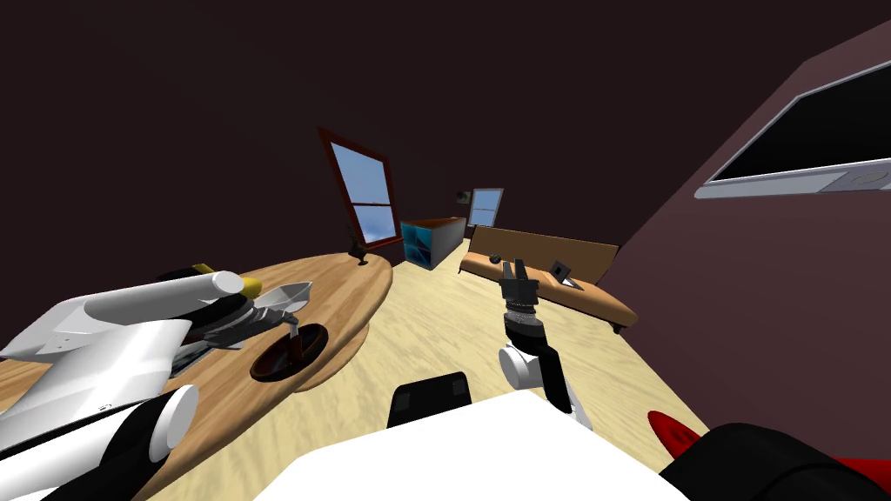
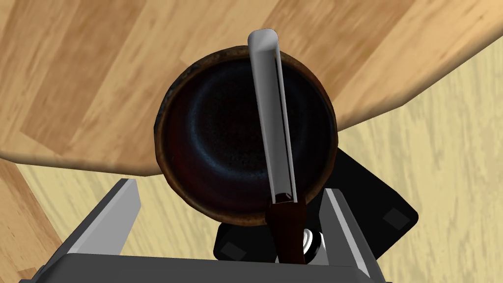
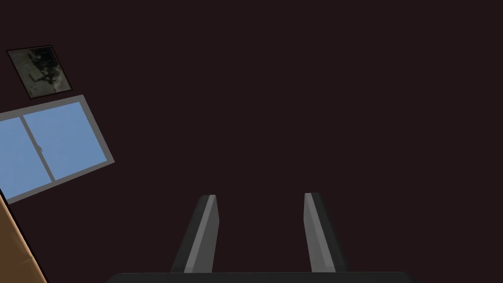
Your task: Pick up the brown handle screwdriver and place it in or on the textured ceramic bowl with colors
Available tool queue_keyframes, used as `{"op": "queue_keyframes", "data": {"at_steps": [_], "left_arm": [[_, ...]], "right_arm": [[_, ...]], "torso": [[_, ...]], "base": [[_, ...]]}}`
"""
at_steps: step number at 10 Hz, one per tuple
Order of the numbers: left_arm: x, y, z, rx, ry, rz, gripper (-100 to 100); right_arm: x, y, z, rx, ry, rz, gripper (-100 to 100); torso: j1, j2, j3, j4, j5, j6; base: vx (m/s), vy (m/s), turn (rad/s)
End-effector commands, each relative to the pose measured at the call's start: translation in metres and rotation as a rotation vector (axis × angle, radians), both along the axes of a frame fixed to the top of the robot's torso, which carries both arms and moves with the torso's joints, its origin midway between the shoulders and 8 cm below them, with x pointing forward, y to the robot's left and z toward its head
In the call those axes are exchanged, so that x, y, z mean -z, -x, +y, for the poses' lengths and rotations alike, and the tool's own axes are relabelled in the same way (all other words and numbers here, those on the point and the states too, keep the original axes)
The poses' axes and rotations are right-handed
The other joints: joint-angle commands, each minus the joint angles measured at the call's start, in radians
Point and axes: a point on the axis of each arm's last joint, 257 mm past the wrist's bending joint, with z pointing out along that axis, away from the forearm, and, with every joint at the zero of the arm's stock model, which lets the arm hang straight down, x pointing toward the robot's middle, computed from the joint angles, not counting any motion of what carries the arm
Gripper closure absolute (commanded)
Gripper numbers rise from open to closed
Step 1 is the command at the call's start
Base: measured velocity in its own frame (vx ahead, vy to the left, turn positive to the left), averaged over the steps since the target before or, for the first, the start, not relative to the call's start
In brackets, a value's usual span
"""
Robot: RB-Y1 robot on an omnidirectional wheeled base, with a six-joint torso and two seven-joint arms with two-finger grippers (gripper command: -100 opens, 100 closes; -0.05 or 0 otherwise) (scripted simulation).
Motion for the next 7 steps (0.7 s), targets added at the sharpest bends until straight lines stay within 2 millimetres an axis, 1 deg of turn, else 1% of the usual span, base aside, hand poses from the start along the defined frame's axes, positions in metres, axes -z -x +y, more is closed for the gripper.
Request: {"op": "queue_keyframes", "data": {"at_steps": [1,2,7], "left_arm": [[0.0,0.0,0.0,0.0,0.0,0.0,-100],[-0.0009,0.0005,-0.0004,-0.002,0.002,0.002,0],[-0.0008,0.0004,-0.0004,-0.001,0.001,0.002,0]], "right_arm": [[0.0,0.0,0.0,0.0,0.0,0.0,0],[0.0,0.0,0.0,0.0,0.0,0.0,0],[0.0,0.0,0.0,0.0,0.0,0.0,0]], "torso": [[0.0,0.0,0.0,0.0,0.0,0.0],[0.0,0.0,0.0,0.0,0.0,0.0],[0.0,-0.001,-0.001,0.0,0.0,0.0]], "base": [[-0.009,0.006,-0.012],[0.0,0.0,0.0],[0.0,0.0,0.0]]}}
